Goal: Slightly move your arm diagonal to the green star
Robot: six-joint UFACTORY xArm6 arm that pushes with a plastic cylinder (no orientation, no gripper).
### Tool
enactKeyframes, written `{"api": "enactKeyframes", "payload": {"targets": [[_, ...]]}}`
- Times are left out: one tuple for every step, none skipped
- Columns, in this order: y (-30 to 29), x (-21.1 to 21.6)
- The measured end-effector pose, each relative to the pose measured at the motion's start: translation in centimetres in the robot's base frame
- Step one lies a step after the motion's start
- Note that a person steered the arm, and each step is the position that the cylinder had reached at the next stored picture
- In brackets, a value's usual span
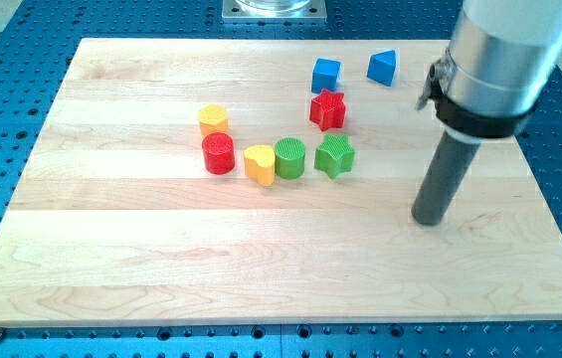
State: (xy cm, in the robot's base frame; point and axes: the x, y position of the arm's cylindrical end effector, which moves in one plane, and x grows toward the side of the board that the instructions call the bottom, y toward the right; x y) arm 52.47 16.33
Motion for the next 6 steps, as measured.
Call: {"api": "enactKeyframes", "payload": {"targets": [[0.00,1.05],[0.00,1.07],[0.00,1.07],[0.11,1.04],[0.42,1.04],[0.60,1.04]]}}
